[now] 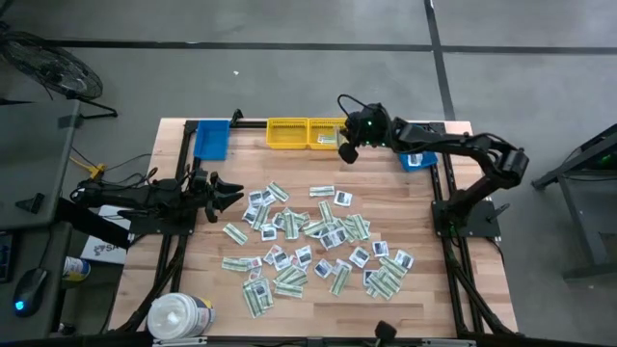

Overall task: Pick & Place First Aid Supplies
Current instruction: Put the green bandage pack into the right yellow bin

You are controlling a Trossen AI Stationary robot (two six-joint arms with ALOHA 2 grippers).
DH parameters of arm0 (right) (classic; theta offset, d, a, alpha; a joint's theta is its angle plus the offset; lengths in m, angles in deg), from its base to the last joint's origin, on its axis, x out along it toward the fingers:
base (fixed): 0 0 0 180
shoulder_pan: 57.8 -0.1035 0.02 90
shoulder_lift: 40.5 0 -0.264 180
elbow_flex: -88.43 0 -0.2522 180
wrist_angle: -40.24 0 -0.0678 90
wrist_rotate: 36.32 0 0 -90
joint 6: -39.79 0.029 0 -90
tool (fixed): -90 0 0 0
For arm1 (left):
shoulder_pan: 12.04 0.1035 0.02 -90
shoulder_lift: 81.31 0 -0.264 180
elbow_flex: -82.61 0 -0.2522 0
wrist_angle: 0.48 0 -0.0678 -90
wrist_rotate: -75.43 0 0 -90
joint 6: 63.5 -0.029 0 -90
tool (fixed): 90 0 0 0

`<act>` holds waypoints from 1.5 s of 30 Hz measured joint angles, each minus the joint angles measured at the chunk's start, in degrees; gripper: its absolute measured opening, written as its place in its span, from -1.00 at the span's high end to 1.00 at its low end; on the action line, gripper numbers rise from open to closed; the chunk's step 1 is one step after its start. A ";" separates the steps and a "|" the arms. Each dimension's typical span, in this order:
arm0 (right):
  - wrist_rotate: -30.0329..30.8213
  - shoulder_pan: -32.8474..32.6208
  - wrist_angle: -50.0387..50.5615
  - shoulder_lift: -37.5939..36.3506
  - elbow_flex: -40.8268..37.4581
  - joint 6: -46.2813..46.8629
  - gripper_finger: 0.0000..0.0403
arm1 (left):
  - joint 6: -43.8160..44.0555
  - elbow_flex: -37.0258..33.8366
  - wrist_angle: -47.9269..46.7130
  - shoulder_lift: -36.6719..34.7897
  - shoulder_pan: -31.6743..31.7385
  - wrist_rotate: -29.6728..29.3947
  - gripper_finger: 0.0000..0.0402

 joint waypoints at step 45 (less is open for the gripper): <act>3.61 -3.14 8.43 14.92 0.00 3.74 0.20 | -0.01 0.00 -0.04 0.00 0.00 0.02 0.20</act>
